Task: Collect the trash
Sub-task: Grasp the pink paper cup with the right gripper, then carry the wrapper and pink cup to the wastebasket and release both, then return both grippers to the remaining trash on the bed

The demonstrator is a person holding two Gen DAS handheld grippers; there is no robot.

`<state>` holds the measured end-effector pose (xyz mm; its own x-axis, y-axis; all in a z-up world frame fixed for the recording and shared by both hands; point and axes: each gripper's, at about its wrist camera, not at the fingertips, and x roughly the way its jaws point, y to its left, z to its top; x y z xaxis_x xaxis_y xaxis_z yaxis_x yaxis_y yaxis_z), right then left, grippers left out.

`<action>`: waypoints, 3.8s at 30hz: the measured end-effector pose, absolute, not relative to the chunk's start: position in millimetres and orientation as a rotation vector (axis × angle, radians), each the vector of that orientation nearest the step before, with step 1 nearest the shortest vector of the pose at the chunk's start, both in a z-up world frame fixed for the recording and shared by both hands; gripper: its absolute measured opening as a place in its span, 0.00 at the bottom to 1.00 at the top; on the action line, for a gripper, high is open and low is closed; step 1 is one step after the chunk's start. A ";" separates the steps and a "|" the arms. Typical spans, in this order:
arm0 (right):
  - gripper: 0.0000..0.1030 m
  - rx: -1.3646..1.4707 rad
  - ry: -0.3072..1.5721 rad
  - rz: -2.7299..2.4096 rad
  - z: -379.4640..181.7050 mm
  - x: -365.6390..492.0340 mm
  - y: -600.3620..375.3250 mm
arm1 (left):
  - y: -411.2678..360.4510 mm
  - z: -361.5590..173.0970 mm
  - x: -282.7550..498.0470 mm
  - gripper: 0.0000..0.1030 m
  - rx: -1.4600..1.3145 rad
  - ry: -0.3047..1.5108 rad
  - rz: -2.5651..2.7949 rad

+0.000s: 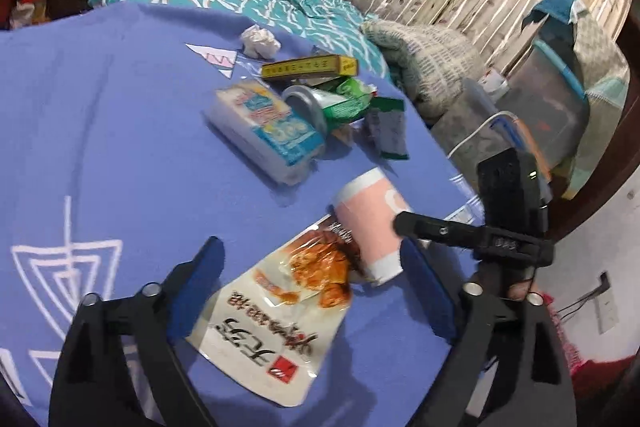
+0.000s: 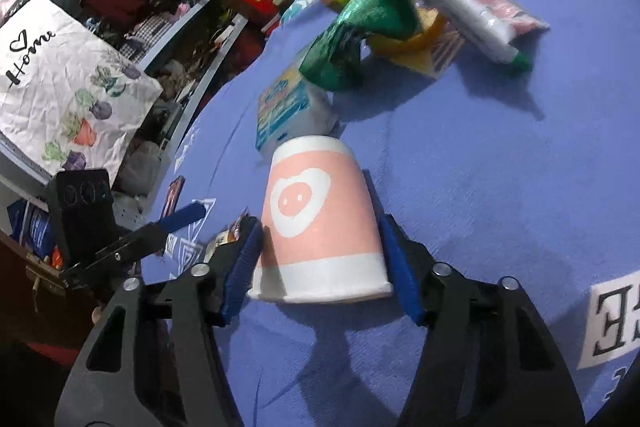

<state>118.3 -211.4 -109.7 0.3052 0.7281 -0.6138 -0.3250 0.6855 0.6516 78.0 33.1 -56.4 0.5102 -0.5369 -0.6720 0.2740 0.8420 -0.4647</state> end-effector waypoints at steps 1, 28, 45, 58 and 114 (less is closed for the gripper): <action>0.53 0.435 1.050 0.734 -109.8 116.2 -208.9 | 33.2 -58.3 79.3 0.83 -0.304 0.926 -0.499; 0.32 0.532 0.975 0.680 -108.7 89.2 -218.6 | -7.0 -67.9 49.4 0.33 0.148 0.933 -0.482; 0.31 0.720 0.791 0.439 -84.5 51.1 -348.7 | -58.2 -21.4 107.5 0.24 -0.243 0.971 -0.813; 0.31 0.826 0.535 -0.130 -68.0 -34.6 -612.3 | -408.9 -8.4 172.2 0.24 -0.006 1.047 -1.214; 0.59 0.632 0.880 0.451 -106.7 76.2 -240.7 | -8.4 -58.9 93.3 0.65 -0.095 0.806 -0.317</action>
<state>76.2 -240.7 -106.7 0.5646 0.6021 -0.5646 -0.1068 0.7315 0.6734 93.3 -8.4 -58.9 0.6479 -0.3141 -0.6940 0.2420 0.9487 -0.2035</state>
